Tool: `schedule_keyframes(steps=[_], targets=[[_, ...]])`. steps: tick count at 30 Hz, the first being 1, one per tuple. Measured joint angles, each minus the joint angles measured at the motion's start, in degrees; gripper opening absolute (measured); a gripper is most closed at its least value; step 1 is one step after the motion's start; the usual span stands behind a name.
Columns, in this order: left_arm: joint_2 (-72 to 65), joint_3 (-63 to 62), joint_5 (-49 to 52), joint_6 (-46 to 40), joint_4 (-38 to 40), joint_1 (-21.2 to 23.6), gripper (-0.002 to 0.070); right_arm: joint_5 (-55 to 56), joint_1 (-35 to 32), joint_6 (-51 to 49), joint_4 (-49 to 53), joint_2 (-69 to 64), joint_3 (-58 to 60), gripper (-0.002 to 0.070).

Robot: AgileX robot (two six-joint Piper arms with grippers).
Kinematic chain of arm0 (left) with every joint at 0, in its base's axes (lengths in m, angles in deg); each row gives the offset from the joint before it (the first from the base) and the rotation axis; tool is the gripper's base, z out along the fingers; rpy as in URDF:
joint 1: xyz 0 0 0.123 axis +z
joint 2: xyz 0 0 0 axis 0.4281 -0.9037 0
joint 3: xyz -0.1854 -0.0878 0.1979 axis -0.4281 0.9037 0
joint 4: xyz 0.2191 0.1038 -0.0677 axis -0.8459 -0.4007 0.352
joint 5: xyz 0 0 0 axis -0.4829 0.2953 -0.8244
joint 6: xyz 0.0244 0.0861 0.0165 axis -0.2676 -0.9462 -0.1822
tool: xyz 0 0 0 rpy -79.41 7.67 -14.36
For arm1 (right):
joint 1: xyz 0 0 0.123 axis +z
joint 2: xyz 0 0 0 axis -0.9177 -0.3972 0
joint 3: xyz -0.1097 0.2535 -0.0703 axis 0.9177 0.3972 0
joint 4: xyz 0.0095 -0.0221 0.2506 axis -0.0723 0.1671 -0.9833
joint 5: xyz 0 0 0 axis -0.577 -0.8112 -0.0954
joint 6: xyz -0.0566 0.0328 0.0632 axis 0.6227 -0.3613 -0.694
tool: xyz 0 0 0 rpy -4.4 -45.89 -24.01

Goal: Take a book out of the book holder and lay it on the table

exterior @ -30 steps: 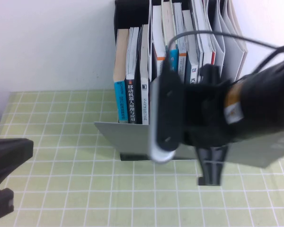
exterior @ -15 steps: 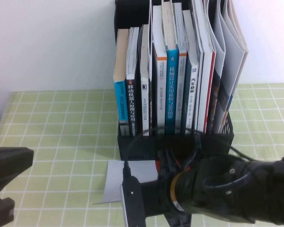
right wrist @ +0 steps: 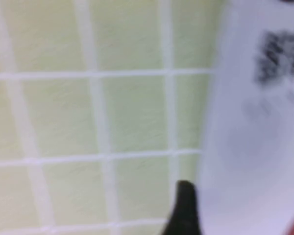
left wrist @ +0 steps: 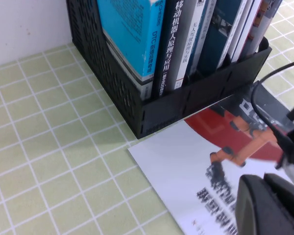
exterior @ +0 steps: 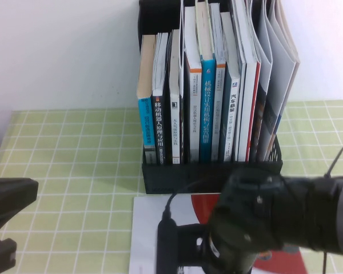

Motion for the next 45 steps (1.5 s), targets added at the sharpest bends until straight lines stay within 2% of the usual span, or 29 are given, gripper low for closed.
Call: schedule_keyframes(steps=[4,7,9,12,15,17,19,22,26,33,39,45], targets=[[0.0,0.0,0.4,0.0,-0.3,0.0,-0.0003,-14.4,0.0,9.4,-14.2,0.0,-8.6,0.0622],[0.0,0.0,2.4,0.0,-1.7,0.0,-0.0003,-19.2,0.0,13.5,-24.1,0.1,-17.0,0.062],[0.0,0.0,3.2,0.0,-2.6,0.0,-0.0003,-20.1,0.0,16.1,-28.1,0.9,-22.7,0.0592],[0.0,0.0,3.8,0.3,-3.7,0.0,-0.0003,-21.3,0.0,17.7,-29.5,2.2,-33.4,0.0495],[0.6,0.0,4.7,0.3,-3.8,0.0,-0.0003,-21.9,0.0,16.7,-25.3,3.0,-44.4,0.0323],[1.7,0.0,5.2,0.4,-3.9,0.0,-0.0003,-22.1,0.0,15.3,-18.7,4.0,-51.3,0.0183],[3.7,0.0,5.8,0.7,-4.6,0.0,-0.0003,-22.1,0.0,13.9,-10.9,5.2,-55.9,0.0085],[7.7,0.0,6.7,3.0,-7.0,0.0,-0.0003,-22.1,-0.3,9.1,3.0,8.0,-58.9,0.0024],[15.8,0.2,6.9,9.4,-12.7,0.0,-0.0003,-22.1,-3.8,2.6,12.8,13.3,-57.8,0.0004],[32.3,6.7,-0.4,19.4,-18.3,0.0,-0.0003,-22.1,-9.0,-2.6,13.4,26.0,-48.3,-0.0001],[35.4,15.7,-4.0,22.7,-18.4,0.0,-0.0003,-16.8,-9.5,-9.7,13.4,40.1,-30.5,-0.0001],[35.4,21.6,-6.1,22.9,-18.0,0.0,-0.0003,-4.4,-9.5,-18.9,13.5,58.8,-4.2,-0.0001]])
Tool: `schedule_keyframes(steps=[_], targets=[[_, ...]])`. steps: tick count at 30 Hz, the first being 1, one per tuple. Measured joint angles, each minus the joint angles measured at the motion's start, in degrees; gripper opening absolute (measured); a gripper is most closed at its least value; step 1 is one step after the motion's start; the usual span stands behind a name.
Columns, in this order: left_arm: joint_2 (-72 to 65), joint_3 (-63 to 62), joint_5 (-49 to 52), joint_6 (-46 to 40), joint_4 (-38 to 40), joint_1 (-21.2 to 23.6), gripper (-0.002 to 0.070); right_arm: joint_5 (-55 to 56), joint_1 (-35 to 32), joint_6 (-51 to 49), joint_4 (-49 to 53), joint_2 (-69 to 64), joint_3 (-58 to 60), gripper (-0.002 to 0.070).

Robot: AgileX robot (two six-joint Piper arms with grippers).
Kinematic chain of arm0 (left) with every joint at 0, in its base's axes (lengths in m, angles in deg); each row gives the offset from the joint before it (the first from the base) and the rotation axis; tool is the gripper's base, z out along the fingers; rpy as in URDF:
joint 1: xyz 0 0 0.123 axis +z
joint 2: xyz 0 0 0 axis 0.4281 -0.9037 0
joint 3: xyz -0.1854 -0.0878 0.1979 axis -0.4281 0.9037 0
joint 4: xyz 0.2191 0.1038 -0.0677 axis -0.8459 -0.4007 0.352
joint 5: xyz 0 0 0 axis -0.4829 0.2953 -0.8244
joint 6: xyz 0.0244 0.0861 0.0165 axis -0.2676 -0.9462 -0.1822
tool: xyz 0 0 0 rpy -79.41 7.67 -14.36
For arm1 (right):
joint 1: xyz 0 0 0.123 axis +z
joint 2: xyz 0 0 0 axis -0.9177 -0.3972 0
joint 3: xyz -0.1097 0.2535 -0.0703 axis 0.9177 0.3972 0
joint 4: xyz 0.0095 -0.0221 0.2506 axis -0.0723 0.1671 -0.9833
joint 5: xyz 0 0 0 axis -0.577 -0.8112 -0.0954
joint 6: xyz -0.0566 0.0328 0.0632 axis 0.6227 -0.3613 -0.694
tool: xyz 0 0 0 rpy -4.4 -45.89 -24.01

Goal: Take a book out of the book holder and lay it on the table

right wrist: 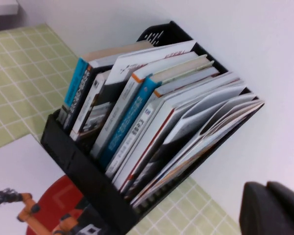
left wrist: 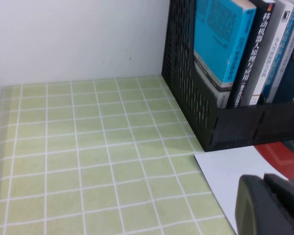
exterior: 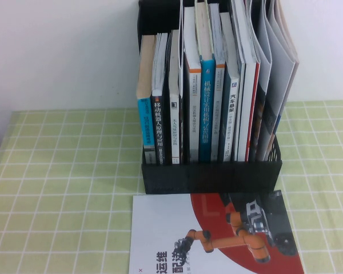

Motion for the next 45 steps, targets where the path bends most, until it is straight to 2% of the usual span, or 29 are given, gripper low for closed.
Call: schedule_keyframes(steps=[7,13,30,35,38,41,45], targets=[[0.0,3.2,-1.2,0.0,0.0,0.0,-0.0003,17.8,0.0,-12.3,2.0,16.8,34.1,-0.0001],[0.0,4.1,-1.6,0.0,1.7,0.0,-0.0003,33.1,0.0,-17.6,7.9,20.9,51.4,-0.0001],[0.0,4.2,-1.8,0.1,2.2,0.0,-0.0002,36.1,0.0,-20.7,9.5,21.1,53.3,-0.0001],[0.0,7.3,-6.4,-0.1,2.3,0.0,-0.0002,36.2,0.0,-20.8,9.5,21.1,53.3,-0.0001],[2.3,12.3,-12.1,-0.3,-0.6,0.2,-0.0002,36.3,0.0,-20.8,9.5,21.1,53.3,-0.0002],[4.4,19.4,-18.2,3.0,-4.6,1.0,-0.0002,36.3,0.0,-20.8,9.5,21.1,53.3,-0.0001],[4.5,27.5,-23.5,12.9,-9.4,2.2,-0.0002,36.3,0.0,-20.8,9.5,21.1,53.3,-0.0001]])
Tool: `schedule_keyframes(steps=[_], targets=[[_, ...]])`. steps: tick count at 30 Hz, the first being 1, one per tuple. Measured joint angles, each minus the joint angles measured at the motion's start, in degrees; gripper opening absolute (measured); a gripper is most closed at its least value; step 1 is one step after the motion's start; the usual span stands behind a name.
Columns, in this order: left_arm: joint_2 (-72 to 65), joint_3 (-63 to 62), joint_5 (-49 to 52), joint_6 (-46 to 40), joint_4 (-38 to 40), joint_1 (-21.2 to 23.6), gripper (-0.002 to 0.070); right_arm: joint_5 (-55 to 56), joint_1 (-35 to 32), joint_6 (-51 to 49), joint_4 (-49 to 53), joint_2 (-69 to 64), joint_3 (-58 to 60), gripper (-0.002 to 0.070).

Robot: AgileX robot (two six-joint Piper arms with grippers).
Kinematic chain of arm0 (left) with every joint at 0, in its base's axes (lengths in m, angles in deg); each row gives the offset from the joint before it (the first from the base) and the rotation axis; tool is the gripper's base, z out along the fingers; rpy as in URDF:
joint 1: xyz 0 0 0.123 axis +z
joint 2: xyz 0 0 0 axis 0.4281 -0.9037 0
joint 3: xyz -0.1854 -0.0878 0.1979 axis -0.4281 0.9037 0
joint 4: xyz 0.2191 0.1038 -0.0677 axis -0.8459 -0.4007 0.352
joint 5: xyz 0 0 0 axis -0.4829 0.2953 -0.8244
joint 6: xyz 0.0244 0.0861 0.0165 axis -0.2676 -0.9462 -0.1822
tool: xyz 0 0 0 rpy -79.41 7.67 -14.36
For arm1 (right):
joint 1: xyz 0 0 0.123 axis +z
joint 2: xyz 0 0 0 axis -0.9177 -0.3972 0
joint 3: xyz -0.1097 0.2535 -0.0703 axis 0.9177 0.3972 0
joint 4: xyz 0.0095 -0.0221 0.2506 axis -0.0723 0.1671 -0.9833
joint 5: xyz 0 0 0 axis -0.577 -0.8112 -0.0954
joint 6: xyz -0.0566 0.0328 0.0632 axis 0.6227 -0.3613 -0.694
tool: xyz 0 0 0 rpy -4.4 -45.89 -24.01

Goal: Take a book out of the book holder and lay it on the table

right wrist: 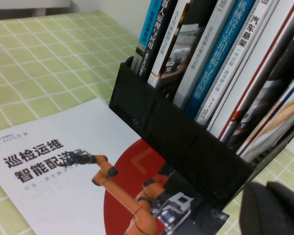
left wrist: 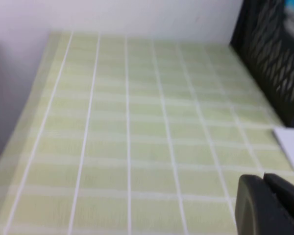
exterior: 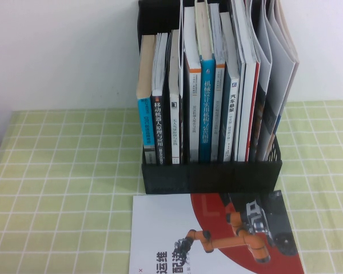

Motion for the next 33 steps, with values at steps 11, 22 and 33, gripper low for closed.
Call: schedule_keyframes(steps=[11,22,33], targets=[[0.0,0.7,0.0,5.7,-2.0,0.1,-0.0002,0.1,0.0,0.0,0.0,0.0,0.0,-0.0001],[0.0,0.8,-0.3,5.9,-2.2,0.1,-0.0002,0.1,-0.1,0.0,0.0,0.0,0.0,-0.0002],[0.0,0.8,-0.4,5.9,-2.2,0.1,-0.0002,6.1,-28.9,-2.2,0.0,13.9,9.0,-0.0002]])
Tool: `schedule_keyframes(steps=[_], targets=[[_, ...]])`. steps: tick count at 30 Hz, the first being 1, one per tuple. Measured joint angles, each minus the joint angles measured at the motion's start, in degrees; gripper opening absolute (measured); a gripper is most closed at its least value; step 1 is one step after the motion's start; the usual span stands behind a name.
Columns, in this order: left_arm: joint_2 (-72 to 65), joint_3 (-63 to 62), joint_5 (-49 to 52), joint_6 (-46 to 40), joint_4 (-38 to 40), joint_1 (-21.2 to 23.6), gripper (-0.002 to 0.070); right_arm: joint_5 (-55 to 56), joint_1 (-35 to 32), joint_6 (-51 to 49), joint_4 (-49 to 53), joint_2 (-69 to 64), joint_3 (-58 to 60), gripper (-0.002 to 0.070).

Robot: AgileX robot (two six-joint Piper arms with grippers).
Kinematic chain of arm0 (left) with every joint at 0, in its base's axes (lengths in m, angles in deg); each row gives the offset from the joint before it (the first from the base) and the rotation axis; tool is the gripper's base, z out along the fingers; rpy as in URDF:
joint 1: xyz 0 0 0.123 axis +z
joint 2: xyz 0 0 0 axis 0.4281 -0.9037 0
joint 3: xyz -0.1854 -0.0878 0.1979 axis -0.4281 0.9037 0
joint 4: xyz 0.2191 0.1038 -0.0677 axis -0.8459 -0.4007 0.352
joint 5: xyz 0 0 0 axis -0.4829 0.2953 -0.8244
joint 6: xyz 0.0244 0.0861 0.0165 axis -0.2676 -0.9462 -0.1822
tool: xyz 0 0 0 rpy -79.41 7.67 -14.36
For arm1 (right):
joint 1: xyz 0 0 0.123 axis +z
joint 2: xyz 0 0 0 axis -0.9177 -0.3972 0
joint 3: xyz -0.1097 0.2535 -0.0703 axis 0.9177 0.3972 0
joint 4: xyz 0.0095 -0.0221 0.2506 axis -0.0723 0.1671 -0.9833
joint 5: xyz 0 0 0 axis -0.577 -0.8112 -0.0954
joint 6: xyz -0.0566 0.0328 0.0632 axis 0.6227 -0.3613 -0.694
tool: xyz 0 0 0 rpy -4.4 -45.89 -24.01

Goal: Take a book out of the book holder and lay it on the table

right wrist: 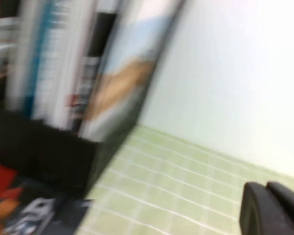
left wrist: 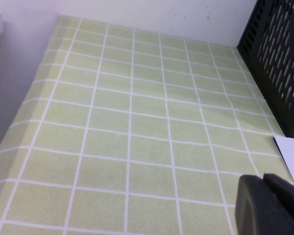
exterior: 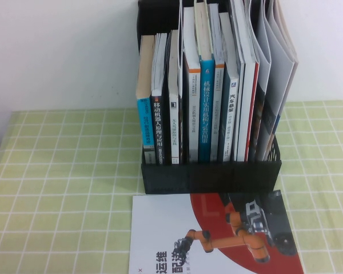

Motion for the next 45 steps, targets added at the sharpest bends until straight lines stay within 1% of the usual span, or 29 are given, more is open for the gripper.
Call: schedule_keyframes(steps=[3,5,7,9,12,14,16,20,23,32,45], targets=[[0.0,0.0,0.0,0.0,0.0,0.0,-0.0002,0.1,-8.9,-4.9,-2.0,5.5,4.0,-0.0002],[0.0,0.0,0.0,0.0,0.0,0.0,-0.0002,0.1,-12.8,-7.1,-2.9,7.3,6.1,-0.0002],[0.0,0.0,0.0,0.0,0.0,0.0,-0.0002,0.2,-15.5,-8.6,-3.1,7.8,8.0,-0.0002],[0.0,0.0,0.0,0.0,0.0,0.0,-0.0002,-0.7,-16.6,-10.3,-4.0,7.8,9.0,-0.0002],[0.0,0.0,0.0,0.0,0.0,0.0,-0.0002,-5.0,-16.9,-11.4,-8.9,7.8,9.2,-0.0002],[0.0,0.0,0.0,0.0,0.0,0.0,-0.0002,-8.0,-16.9,-9.3,-12.7,7.8,9.2,-0.0002],[0.0,0.0,0.0,0.0,0.0,0.0,-0.0002,-9.5,-16.9,-2.9,-17.7,7.8,9.3,-0.0002],[0.0,0.0,0.0,0.0,0.0,0.0,-0.0003,-9.6,-16.9,16.9,-28.5,7.8,9.3,-0.0002],[0.0,0.0,0.0,0.0,-0.1,0.0,-0.0002,-10.0,-16.9,22.3,-32.1,7.8,9.3,-0.0002],[0.0,0.0,-0.1,0.0,-0.1,0.0,-0.0002,-10.2,-16.9,22.9,-37.1,7.8,9.3,-0.0002],[0.0,0.0,-0.1,0.0,-0.2,0.0,-0.0002,-10.3,-16.9,22.9,-37.7,7.8,9.3,-0.0002]])
